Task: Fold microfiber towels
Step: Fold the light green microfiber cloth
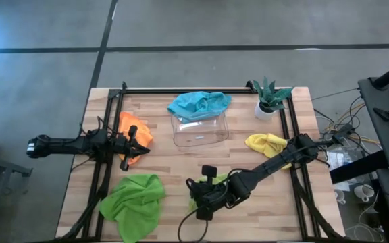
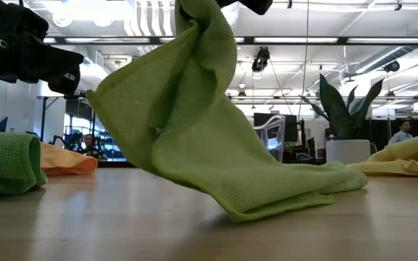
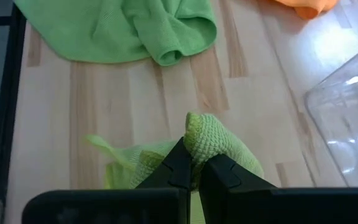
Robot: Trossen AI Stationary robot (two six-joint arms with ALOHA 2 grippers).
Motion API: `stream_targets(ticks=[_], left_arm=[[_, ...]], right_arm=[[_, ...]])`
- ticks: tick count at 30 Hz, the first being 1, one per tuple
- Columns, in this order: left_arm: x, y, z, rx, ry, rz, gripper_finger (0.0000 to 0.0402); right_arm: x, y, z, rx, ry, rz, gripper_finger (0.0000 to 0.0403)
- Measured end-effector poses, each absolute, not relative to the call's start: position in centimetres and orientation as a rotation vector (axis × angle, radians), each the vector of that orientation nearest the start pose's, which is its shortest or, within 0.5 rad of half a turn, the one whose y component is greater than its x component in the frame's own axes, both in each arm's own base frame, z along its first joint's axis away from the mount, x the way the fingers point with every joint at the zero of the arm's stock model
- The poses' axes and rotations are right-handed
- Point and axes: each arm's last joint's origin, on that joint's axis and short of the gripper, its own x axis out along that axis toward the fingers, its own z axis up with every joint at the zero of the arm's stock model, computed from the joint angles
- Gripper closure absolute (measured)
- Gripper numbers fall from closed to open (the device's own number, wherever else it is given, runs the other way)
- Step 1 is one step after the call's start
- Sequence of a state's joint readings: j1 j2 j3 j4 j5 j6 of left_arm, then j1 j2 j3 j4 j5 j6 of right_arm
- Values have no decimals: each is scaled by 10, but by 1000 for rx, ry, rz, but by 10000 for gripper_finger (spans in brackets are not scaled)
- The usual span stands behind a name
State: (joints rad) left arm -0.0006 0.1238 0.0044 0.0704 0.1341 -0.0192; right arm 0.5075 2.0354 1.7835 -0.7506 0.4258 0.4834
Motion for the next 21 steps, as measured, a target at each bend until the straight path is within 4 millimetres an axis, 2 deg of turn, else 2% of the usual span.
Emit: stream_targets(ticks=[15,21], left_arm=[[105,-4,162,-22,50,-134,402],[105,-4,162,-23,50,-134,402]], right_arm=[[391,203,255,0,888,-133,394],[403,199,250,44,878,-82,394]])
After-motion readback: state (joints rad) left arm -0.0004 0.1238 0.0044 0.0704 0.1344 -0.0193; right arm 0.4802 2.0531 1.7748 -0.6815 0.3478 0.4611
